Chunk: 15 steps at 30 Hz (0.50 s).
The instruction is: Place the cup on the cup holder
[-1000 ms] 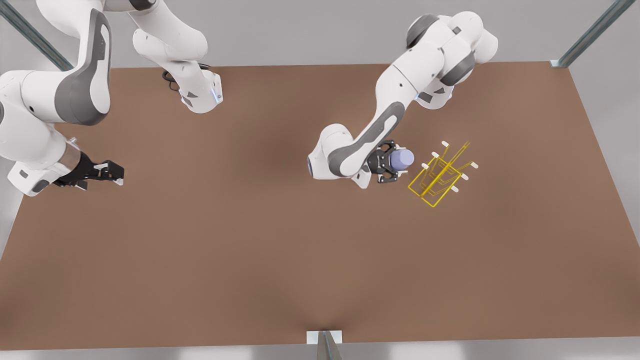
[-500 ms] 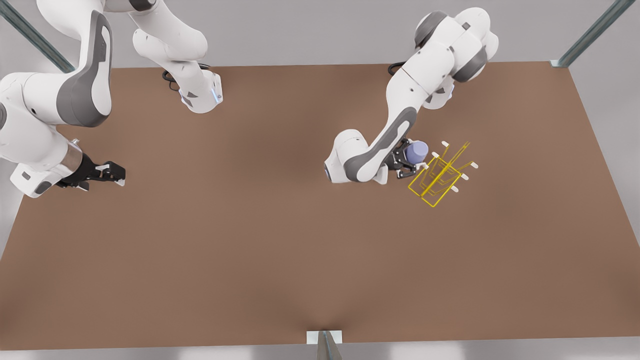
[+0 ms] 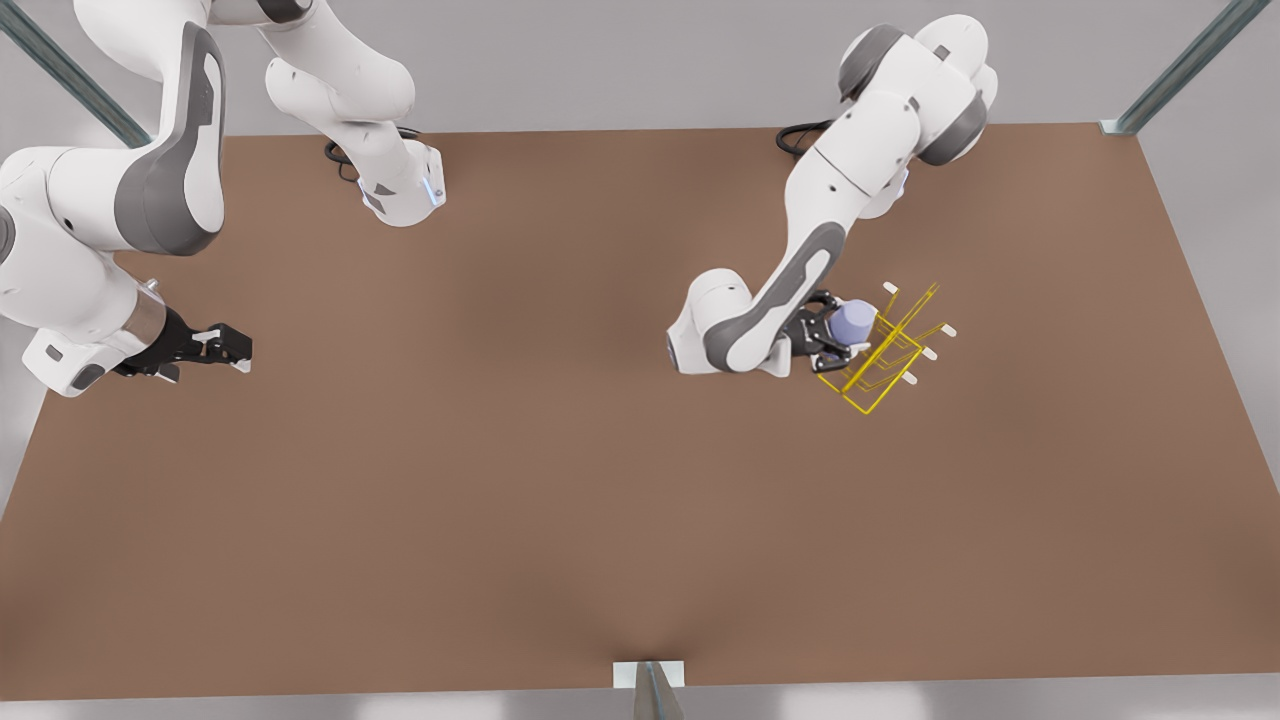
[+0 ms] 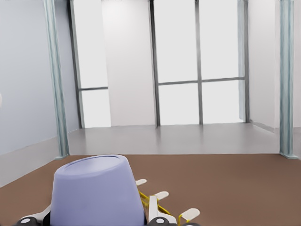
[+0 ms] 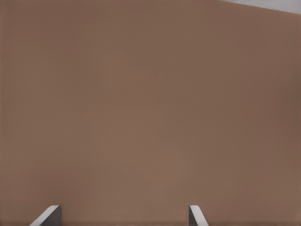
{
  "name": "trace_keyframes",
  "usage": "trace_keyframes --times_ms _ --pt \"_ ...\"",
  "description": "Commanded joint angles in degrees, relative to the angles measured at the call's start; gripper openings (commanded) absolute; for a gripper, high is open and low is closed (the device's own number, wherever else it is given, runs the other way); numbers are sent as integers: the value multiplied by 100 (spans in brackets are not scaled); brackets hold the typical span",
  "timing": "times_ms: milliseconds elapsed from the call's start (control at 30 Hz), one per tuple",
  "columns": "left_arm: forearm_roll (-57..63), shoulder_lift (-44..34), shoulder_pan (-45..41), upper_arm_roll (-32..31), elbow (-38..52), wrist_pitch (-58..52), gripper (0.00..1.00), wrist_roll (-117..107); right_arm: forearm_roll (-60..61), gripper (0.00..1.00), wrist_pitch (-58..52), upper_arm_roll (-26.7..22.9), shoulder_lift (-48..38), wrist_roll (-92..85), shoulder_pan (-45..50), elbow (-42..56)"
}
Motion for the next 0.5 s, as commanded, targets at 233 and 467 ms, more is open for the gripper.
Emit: trace_keyframes --times_ms 233,467 --pt "108 -181 9 -29 -589 210 81 -816 13 100 -7 0 -6 0 0 3" --pt "108 -181 18 -29 -597 202 81 -816 13 100 -15 0 -6 0 0 3"
